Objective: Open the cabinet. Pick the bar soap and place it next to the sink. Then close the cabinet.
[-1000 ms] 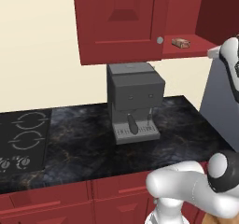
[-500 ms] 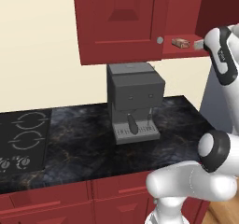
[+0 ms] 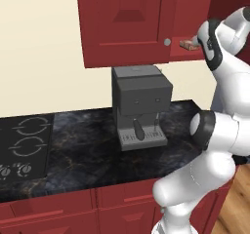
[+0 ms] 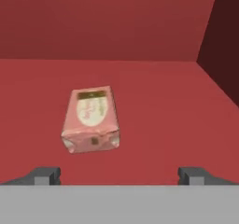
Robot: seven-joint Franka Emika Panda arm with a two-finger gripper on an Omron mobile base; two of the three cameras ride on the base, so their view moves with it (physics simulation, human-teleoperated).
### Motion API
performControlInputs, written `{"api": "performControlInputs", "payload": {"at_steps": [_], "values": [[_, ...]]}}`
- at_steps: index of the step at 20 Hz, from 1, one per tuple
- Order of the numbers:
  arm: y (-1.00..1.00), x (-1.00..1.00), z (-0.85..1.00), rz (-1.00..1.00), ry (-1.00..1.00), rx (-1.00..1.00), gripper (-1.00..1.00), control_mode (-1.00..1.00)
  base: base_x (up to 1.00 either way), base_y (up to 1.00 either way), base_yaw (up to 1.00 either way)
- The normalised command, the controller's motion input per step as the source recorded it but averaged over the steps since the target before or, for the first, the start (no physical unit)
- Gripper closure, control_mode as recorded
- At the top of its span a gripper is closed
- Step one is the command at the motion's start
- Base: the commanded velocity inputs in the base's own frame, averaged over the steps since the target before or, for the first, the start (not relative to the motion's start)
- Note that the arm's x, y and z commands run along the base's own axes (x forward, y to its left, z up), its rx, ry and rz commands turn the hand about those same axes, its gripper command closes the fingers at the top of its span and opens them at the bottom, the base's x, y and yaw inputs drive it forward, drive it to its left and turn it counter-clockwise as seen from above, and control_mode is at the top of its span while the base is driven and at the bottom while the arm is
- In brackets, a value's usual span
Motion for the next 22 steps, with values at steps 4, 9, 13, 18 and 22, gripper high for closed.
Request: {"api": "performControlInputs", "payload": {"at_steps": [4, 9, 13, 18, 22], "values": [[0.00, 0.33, -0.01, 0.00, 0.11, 0.01, -1.00, -1.00, 0.00, 0.00, 0.00], [-0.01, 0.17, -0.08, 0.00, 0.00, 0.03, -1.00, -1.00, 0.00, 0.00, 0.00], [0.00, 0.16, -0.15, 0.03, 0.00, 0.00, -1.00, -1.00, 0.00, 0.00, 0.00], [0.00, 0.26, -0.17, 0.03, 0.00, 0.00, -1.00, -1.00, 0.00, 0.00, 0.00], [0.00, 0.41, -0.11, 0.01, 0.00, 0.00, -1.00, -1.00, 0.00, 0.00, 0.00]]}}
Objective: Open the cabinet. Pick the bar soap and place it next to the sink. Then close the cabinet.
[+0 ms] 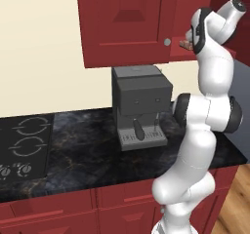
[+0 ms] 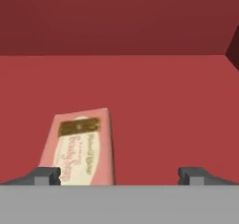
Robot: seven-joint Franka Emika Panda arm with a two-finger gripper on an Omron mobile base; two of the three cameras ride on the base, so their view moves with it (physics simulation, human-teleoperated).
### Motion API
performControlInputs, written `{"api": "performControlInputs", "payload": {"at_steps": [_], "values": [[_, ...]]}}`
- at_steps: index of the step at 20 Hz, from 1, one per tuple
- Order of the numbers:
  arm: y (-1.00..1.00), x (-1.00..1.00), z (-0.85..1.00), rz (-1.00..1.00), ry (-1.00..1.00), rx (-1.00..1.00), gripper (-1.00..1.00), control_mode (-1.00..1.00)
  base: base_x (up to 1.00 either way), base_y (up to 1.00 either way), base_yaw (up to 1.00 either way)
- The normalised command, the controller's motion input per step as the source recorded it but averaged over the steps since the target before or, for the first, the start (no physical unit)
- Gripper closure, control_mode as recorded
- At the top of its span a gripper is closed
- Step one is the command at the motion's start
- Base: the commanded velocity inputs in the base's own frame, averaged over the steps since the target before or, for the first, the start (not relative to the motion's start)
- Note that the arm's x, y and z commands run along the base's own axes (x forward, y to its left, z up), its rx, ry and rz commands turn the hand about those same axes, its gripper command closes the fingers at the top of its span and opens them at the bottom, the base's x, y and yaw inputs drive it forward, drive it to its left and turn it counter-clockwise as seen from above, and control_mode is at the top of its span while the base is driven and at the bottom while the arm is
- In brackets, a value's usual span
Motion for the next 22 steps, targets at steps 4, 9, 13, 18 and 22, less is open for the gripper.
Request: {"api": "performControlInputs", "payload": {"at_steps": [4, 9, 13, 18, 22], "values": [[0.00, 0.26, -0.01, 0.01, 0.00, 0.00, -1.00, -1.00, 0.00, 0.00, 0.00], [0.00, 0.01, 0.00, 0.03, 0.00, 0.00, -1.00, -1.00, 0.00, 0.00, 0.00], [0.04, -0.08, 0.00, 0.07, 0.00, 0.01, -1.00, -1.00, 0.00, 0.00, 0.00], [0.08, -0.09, 0.00, 0.06, 0.00, 0.00, -1.00, -1.00, 0.00, 0.00, 0.00], [0.13, -0.11, 0.00, 0.05, 0.00, 0.00, -1.00, -1.00, 0.00, 0.00, 0.00]]}}
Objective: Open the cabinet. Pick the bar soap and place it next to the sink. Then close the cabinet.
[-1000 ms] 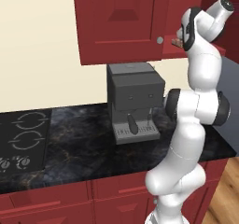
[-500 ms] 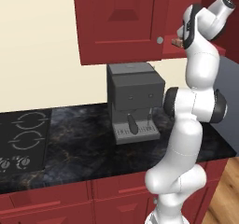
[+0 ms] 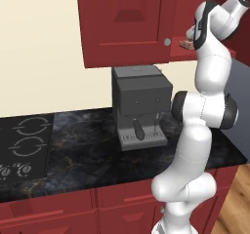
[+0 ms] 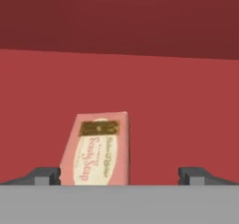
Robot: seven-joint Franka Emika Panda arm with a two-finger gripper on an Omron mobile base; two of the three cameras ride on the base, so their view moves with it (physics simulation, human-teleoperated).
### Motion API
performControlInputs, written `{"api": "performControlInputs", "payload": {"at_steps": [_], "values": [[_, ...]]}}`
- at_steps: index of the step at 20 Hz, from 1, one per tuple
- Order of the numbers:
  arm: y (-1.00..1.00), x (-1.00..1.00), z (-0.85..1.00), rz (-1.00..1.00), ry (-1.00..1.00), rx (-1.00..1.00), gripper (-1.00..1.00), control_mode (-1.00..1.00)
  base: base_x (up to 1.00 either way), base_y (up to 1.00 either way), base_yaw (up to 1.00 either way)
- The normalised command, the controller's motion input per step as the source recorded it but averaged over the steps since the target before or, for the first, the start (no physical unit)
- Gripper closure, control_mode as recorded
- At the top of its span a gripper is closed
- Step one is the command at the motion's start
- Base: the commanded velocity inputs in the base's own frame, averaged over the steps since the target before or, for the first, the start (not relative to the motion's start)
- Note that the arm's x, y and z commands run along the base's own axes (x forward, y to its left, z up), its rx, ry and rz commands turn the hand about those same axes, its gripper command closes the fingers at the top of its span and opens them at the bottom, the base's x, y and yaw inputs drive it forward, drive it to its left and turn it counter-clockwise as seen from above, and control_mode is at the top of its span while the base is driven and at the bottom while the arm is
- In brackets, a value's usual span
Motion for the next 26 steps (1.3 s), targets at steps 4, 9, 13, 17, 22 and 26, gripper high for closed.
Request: {"api": "performControlInputs", "payload": {"at_steps": [4, 9, 13, 17, 22, 26], "values": [[0.22, -0.37, 0.00, 0.04, 0.00, 0.01, -1.00, -1.00, 0.00, 0.00, 0.00], [0.22, -0.30, -0.01, 0.01, 0.00, 0.00, -1.00, -1.00, 0.00, 0.00, 0.00], [0.33, -0.24, -0.05, 0.01, 0.00, 0.00, -1.00, -1.00, 0.00, 0.00, 0.00], [0.37, 0.33, -0.30, 0.00, 0.00, 0.00, -1.00, -1.00, 0.00, 0.00, 0.00], [0.03, 0.63, -0.14, 0.00, 0.00, 0.00, -1.00, -1.00, 0.00, 0.00, 0.00], [-0.10, 0.04, 0.10, 0.00, 0.00, 0.00, -1.00, -1.00, 0.00, 0.00, 0.00]]}}
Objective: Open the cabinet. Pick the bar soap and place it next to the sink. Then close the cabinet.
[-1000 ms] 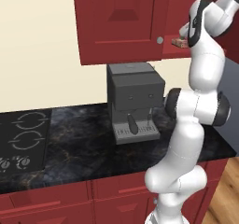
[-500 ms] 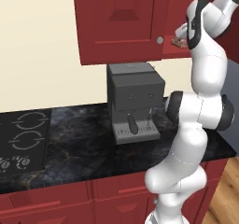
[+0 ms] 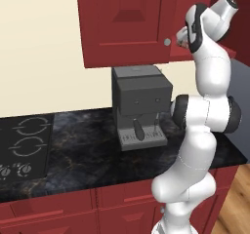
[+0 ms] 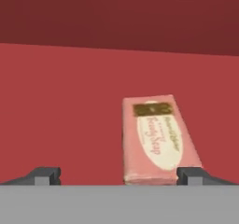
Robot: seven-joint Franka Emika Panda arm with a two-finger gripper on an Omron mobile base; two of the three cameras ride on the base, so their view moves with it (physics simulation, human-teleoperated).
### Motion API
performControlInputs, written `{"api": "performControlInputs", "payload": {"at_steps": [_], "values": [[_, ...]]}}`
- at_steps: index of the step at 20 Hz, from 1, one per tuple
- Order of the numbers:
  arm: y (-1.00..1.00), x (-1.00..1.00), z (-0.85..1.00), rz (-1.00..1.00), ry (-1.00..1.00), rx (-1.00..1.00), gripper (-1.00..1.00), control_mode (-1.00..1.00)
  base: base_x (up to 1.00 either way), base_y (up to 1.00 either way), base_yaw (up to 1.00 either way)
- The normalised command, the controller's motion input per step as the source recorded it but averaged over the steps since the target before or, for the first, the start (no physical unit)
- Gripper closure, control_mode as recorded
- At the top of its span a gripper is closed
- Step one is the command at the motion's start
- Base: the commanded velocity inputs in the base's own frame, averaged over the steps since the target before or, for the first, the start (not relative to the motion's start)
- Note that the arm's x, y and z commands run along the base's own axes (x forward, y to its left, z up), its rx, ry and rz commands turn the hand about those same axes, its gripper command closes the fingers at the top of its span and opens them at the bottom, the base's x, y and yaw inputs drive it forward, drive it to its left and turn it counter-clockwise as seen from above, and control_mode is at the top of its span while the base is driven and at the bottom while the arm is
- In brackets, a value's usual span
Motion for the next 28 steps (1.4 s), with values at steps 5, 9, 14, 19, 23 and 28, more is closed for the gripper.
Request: {"api": "performControlInputs", "payload": {"at_steps": [5, 9, 14, 19, 23, 28], "values": [[-0.07, -0.08, 0.17, 0.00, 0.00, 0.00, -1.00, -1.00, 0.00, 0.00, 0.00], [-0.01, 0.16, -0.06, 0.00, 0.00, 0.00, -1.00, -1.00, 0.00, 0.00, 0.00], [-0.02, 0.48, -0.20, 0.00, 0.00, 0.00, -1.00, -1.00, 0.00, 0.00, 0.00], [-0.10, 0.10, 0.00, 0.00, 0.00, 0.00, -1.00, -1.00, 0.00, 0.00, 0.00], [-0.06, 0.00, -0.06, 0.00, 0.01, 0.00, -1.00, -1.00, 0.00, 0.00, 0.00], [0.00, 0.00, -0.32, 0.00, 0.02, 0.00, -1.00, -1.00, 0.00, 0.00, 0.00]]}}
